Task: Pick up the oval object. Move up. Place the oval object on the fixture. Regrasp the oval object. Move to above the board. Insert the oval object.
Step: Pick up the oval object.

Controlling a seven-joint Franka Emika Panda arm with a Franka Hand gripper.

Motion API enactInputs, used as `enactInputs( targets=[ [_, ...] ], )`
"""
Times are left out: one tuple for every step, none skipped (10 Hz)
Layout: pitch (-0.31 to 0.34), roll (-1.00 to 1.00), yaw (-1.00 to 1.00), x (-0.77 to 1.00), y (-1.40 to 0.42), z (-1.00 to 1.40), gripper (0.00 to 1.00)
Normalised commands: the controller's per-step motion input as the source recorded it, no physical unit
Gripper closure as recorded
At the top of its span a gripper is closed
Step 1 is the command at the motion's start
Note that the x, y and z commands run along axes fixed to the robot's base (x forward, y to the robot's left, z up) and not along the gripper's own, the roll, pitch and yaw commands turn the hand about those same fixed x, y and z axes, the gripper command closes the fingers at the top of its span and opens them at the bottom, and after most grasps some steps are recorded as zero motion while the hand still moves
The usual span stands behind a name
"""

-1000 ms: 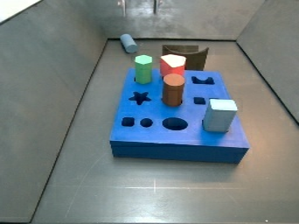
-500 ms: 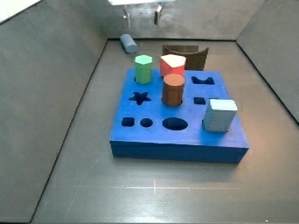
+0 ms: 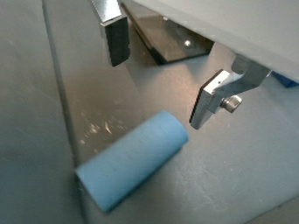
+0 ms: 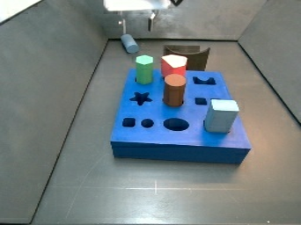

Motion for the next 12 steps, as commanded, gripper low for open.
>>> enactInputs(
  targets=[
    [-0.139,0.07,0.26,-0.12,-0.14,-0.95,0.00],
    [-0.241,0.07,0.07,-0.16,0.00,-0.79,0.00],
    [-0.250,0.08,0.00,-0.05,0.13,-0.69,0.00],
    [-0.246,0.10,0.00,-0.09,0.20,-0.68,0.00],
    [-0.330,0.00,-0.10,-0.34,0.17,-0.54,0.00],
    [-0.400,-0.12,-0.06,-0.21,0.12,-0.39,0.00],
    [-0.426,-0.14,0.00,-0.24,0.07,-0.35,0.00],
    [-0.360,-0.14,0.00,-0.21,0.01,-0.39,0.00],
    [-0.347,-0.14,0.00,-0.17,0.02,-0.41,0.00],
    [-0.207,-0.13,-0.04,-0.02,0.00,-0.28,0.00],
    [-0.003,-0.04,-0.03,0.02,0.02,-0.03,0.00],
    [0.000,0.00,0.00,0.00,0.00,0.00,0.00]
  ],
)
